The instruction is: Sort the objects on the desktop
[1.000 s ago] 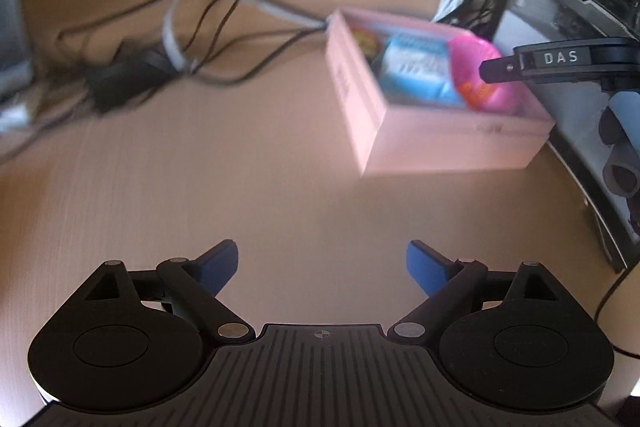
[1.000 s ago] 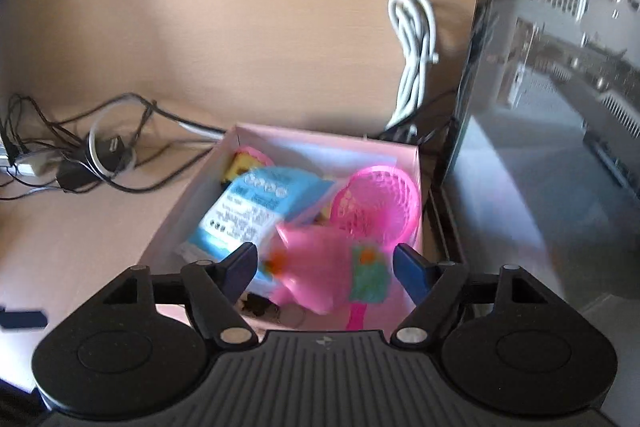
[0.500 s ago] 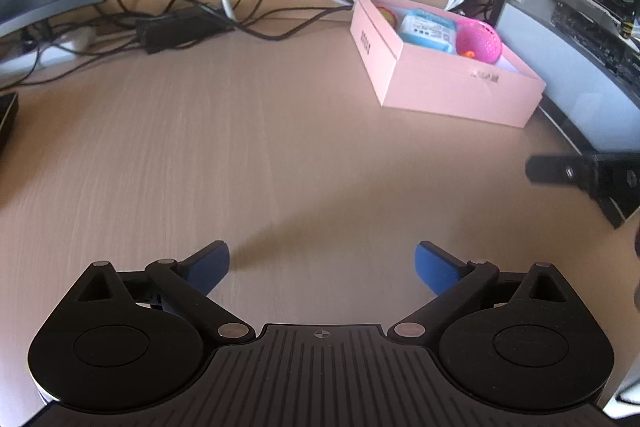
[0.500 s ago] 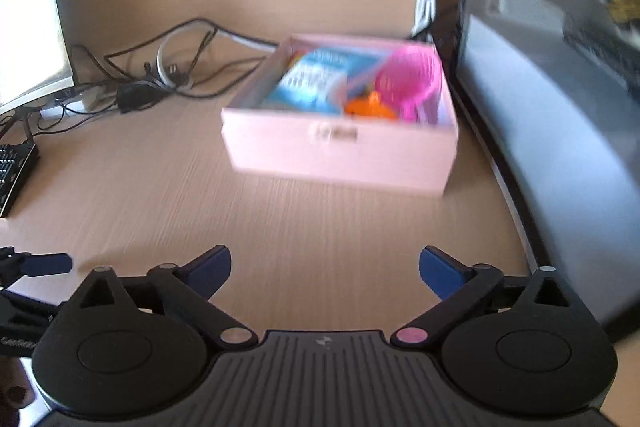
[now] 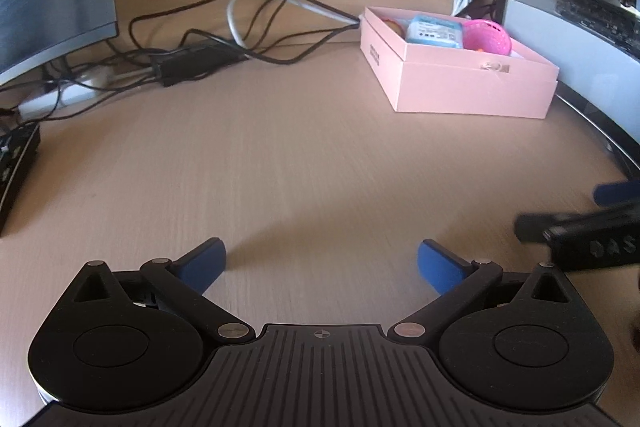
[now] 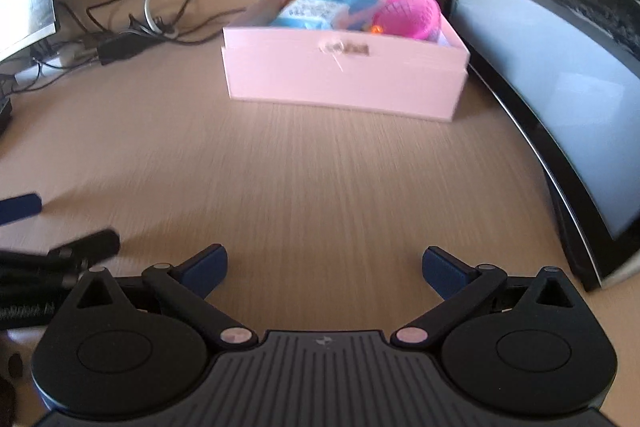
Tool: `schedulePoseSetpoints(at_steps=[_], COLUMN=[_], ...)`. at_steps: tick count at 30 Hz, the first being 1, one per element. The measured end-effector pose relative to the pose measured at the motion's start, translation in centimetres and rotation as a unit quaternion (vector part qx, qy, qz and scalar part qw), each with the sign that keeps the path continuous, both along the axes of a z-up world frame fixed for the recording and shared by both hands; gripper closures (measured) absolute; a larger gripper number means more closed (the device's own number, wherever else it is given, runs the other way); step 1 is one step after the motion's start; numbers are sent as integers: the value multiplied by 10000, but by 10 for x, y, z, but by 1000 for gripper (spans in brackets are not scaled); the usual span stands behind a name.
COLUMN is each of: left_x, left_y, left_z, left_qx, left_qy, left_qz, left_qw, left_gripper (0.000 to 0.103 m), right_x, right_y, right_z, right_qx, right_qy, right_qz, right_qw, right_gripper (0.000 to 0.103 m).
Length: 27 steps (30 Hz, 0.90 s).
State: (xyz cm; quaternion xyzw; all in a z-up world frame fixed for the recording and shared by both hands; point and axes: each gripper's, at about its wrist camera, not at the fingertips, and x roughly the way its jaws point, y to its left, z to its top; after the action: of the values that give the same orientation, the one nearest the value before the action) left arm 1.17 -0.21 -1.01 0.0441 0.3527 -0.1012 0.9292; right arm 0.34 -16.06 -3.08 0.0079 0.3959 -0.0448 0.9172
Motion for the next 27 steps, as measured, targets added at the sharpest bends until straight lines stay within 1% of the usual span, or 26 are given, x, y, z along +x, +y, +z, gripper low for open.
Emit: schedulePoseSetpoints(at_steps=[1,5,7,10,12,27], left_x=[0,2,5,7,7,5], left_y=[0,-3,-6,-10,-10,-8], left_z=[0,0,0,0,0,0], left_qx=[4,2,4,11,9,12], left_qy=[-8,-13,-11,-6,-8,-16], left_qz=[12,78,134,353,399,437], left_qw=[10000,10000,9999,9994,9992,9990], left_gripper=[0,0,0,0,0,0], right_x=[4,19,24,29,32,31], right_y=[-3,-14,-19,-24,-27,-28], right_z=[-2,-2,-5,-9,-9,-9], right_qx=[111,114,105,89,110,110], right_qy=[-47,-113,-283,-562,-576,-580], right_qz=[76,187,260,489,556,558], right_qw=[9999,9997,9992,9972,9967,9967], right_gripper=[0,0,0,0,0,0])
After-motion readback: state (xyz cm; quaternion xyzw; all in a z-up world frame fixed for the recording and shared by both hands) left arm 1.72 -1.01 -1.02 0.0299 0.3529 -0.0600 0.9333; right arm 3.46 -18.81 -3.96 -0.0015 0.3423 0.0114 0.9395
